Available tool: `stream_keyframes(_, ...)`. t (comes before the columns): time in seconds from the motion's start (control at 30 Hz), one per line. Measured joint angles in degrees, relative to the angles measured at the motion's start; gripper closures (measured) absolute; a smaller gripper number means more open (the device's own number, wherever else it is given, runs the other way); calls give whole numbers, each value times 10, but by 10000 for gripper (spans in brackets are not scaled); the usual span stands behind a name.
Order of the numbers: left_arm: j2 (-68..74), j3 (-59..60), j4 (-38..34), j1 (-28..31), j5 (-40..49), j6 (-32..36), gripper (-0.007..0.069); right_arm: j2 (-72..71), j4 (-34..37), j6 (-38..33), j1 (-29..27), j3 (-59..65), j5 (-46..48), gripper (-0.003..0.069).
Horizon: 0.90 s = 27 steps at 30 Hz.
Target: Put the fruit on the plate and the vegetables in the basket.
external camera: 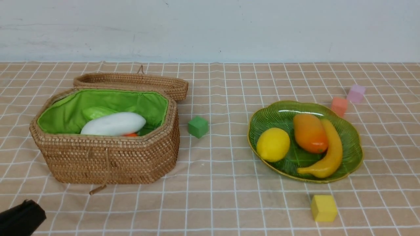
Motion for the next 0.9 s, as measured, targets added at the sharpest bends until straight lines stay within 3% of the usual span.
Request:
stream_keyframes(0.33, -2, 39, -1, 0, 2, -5, 637, -305, -9, 87, 0, 195, -33, 655)
stream_keyframes(0.6, -2, 42, -1, 0, 9, -5, 637, -475, -13, 109, 0, 297, -165, 636)
stream_keyframes(0.8, -2, 42, -1, 0, 11, -5, 637, -504, -18, 111, 0, 308, -223, 632)
stream_keyframes(0.9, -2, 42, -1, 0, 11, -5, 637, -491, -26, 97, 0, 362, -314, 632)
